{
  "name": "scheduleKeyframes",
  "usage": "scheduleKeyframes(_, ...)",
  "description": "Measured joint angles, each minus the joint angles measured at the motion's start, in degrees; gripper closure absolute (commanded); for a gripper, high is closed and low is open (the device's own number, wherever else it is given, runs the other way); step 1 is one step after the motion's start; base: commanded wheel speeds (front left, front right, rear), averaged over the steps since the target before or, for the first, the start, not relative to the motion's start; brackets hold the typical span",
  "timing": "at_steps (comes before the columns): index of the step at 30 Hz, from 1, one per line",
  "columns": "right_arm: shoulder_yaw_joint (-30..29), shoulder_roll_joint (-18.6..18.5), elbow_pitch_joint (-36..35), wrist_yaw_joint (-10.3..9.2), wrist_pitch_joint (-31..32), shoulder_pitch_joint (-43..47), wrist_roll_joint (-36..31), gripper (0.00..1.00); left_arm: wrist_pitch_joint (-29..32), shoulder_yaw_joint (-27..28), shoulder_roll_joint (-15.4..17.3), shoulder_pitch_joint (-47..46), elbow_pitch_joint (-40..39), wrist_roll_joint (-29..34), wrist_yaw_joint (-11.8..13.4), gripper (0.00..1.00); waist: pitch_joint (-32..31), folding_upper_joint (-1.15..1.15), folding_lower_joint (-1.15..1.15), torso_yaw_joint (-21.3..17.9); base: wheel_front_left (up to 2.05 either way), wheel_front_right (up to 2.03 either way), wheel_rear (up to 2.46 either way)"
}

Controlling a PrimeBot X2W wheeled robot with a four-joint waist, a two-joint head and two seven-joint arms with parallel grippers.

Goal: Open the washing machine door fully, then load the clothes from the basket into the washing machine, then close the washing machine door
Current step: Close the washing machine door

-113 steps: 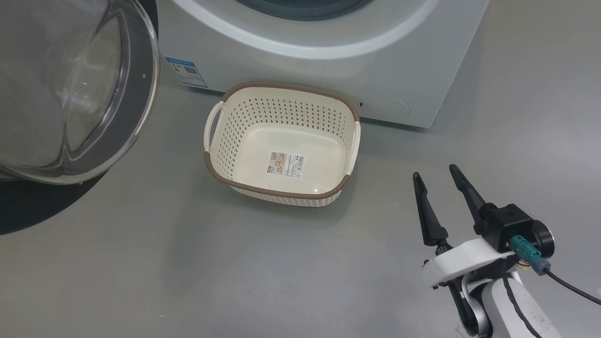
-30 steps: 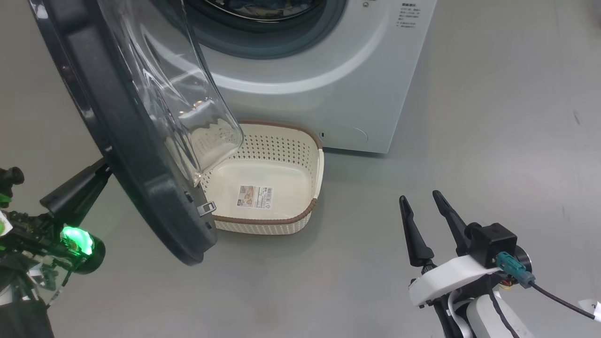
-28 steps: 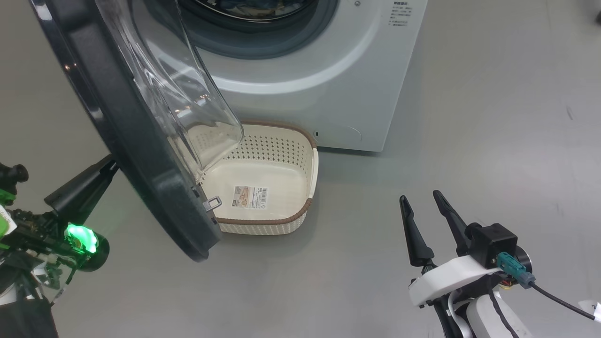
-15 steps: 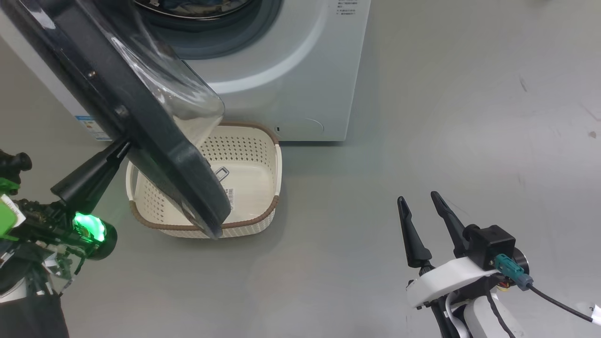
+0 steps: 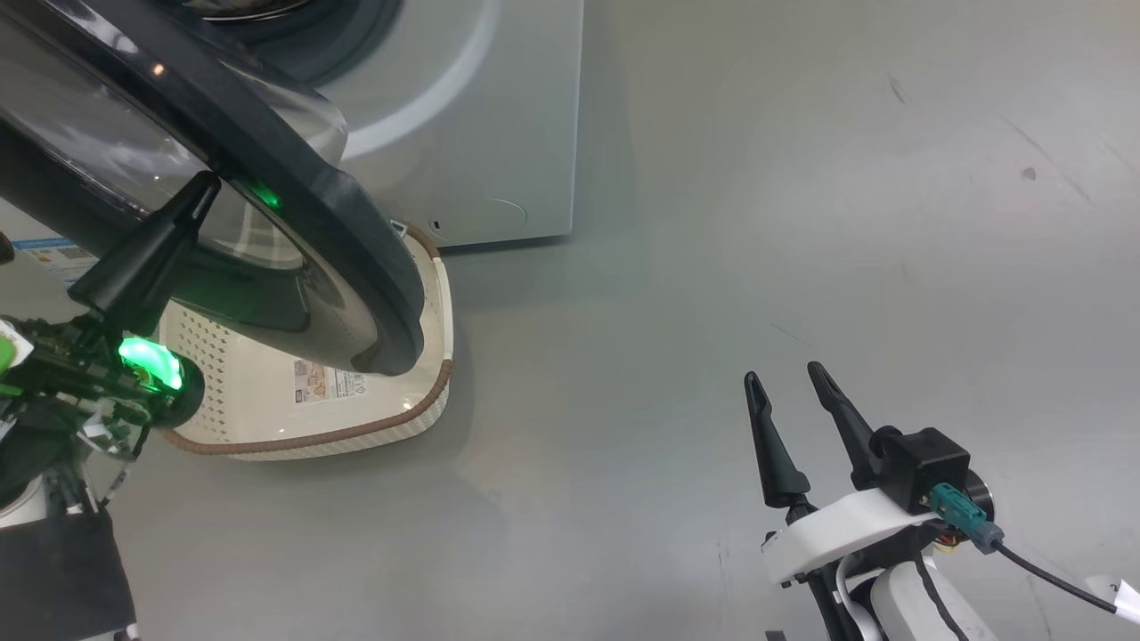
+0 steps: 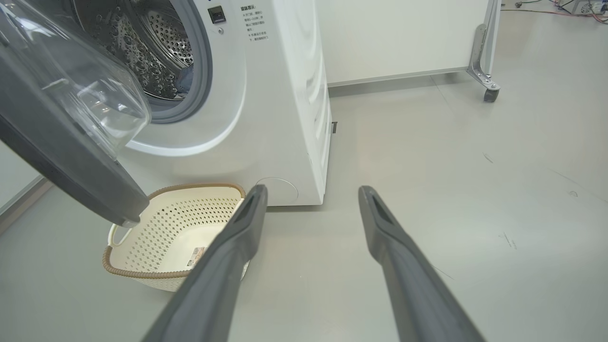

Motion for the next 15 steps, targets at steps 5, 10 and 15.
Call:
scheduleKeyframes(5,0.40,0.03,-0.05,-0.32,-0.01,-0.31,0.40,0.00,-3.43,-0.19,-0.30,-2.49,-0.18,0.81,0.00,1.00,1.63,0.00,0.00,-2.24,0.00,0.00,0.00)
scheduleKeyframes(10,0.36,0.08,-0.08,-0.54,-0.01,-0.73,0.51,0.00,-6.31,-0.75,-0.37,-5.00,0.75,1.32,0.00,1.00,3.19,0.00,0.00,-4.00,0.00,0.00,0.00)
scheduleKeyframes(15,-0.27,0.15,0.00,-1.02,-0.09,-1.01,0.67,0.00,-7.94,-2.61,-0.48,-6.05,3.09,1.74,-0.08,1.00,4.14,0.00,0.00,-4.80,0.00,0.00,0.00)
